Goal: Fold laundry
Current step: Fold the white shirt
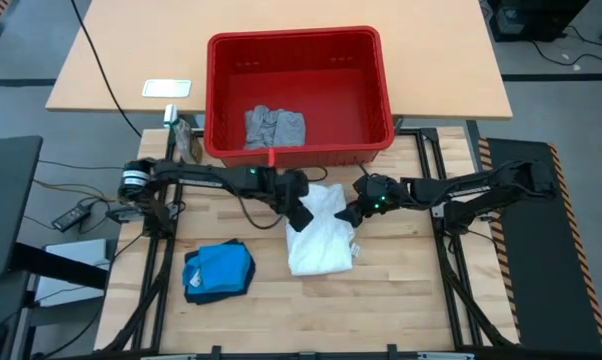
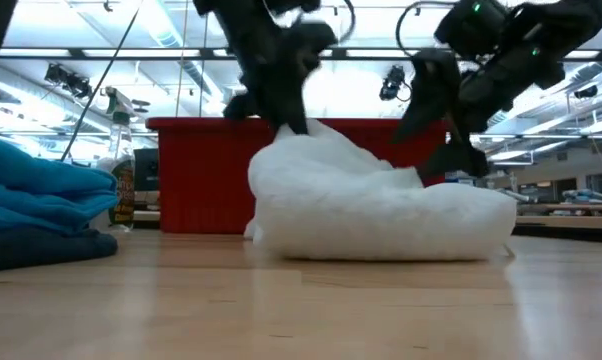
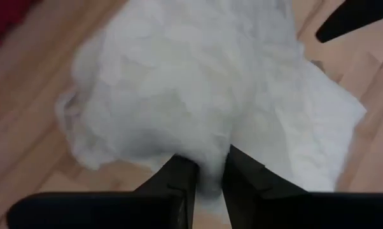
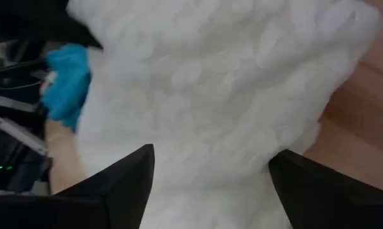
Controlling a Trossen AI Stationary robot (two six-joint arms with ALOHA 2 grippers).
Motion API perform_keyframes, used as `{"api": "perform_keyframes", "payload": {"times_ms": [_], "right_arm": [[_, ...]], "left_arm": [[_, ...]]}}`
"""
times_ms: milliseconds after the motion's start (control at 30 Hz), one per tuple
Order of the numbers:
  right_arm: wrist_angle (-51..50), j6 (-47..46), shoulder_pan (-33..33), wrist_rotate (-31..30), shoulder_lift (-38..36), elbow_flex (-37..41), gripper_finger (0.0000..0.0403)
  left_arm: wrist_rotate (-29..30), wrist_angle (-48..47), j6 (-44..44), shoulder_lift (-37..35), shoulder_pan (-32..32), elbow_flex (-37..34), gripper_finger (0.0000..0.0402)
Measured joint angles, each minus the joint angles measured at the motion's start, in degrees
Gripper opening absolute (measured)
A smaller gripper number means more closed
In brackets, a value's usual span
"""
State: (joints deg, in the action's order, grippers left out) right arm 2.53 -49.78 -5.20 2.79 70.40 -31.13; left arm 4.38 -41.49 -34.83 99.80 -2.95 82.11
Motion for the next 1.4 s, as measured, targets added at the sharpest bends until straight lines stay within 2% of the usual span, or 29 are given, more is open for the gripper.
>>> {"api": "perform_keyframes", "payload": {"times_ms": [67,233,400,500,600,700,800,933,1033,1167,1300,1400], "right_arm": [[0.1,0.0,1.6,-1.9,-1.3,-0.5,0.0301],[-0.1,-0.2,6.0,-7.5,-3.6,-0.7,0.0275],[-3.1,0.3,9.1,-11.9,-4.4,-0.7,0.0247],[-3.8,2.2,11.2,-11.2,-4.4,-0.7,0.0233],[-4.1,10.0,14.5,-8.1,-4.3,-0.7,0.0226],[-6.3,24.1,18.9,-8.1,-3.9,-0.7,0.0226],[-6.5,35.0,22.7,-9.7,-3.5,-0.7,0.0234],[-5.5,42.9,25.9,-12.5,-2.4,-0.7,0.0254],[-5.1,46.9,26.9,-13.1,-0.3,-0.7,0.0275],[-3.3,49.3,27.9,-12.6,4.2,-0.7,0.0305],[-0.7,50.9,29.2,-12.4,9.3,-0.8,0.0328],[1.6,51.9,30.4,-16.2,12.2,-0.8,0.0334]], "left_arm": [[1.6,-2.1,-0.3,-2.2,0.6,0.0,0.0068],[10.6,-11.7,-0.4,-4.4,2.6,0.0,0.0068],[11.3,-12.9,-0.6,-4.3,3.6,0.0,0.0068],[10.7,-9.4,1.1,-4.8,6.1,-0.1,0.0069],[11.0,-5.0,10.3,-5.3,10.6,0.1,0.0069],[12.5,-5.2,22.1,-3.9,16.2,-0.7,0.0069],[13.3,-2.5,24.9,-2.6,19.7,-3.4,0.0077],[14.0,5.4,25.0,-2.2,21.8,-7.2,0.0108],[13.7,16.2,25.4,-1.5,23.4,-10.2,0.0144],[10.2,27.6,31.6,0.1,26.4,-12.8,0.02],[11.5,26.1,31.5,3.0,28.9,-13.4,0.0255],[14.2,26.1,29.8,4.6,29.3,-13.3,0.0283]]}}
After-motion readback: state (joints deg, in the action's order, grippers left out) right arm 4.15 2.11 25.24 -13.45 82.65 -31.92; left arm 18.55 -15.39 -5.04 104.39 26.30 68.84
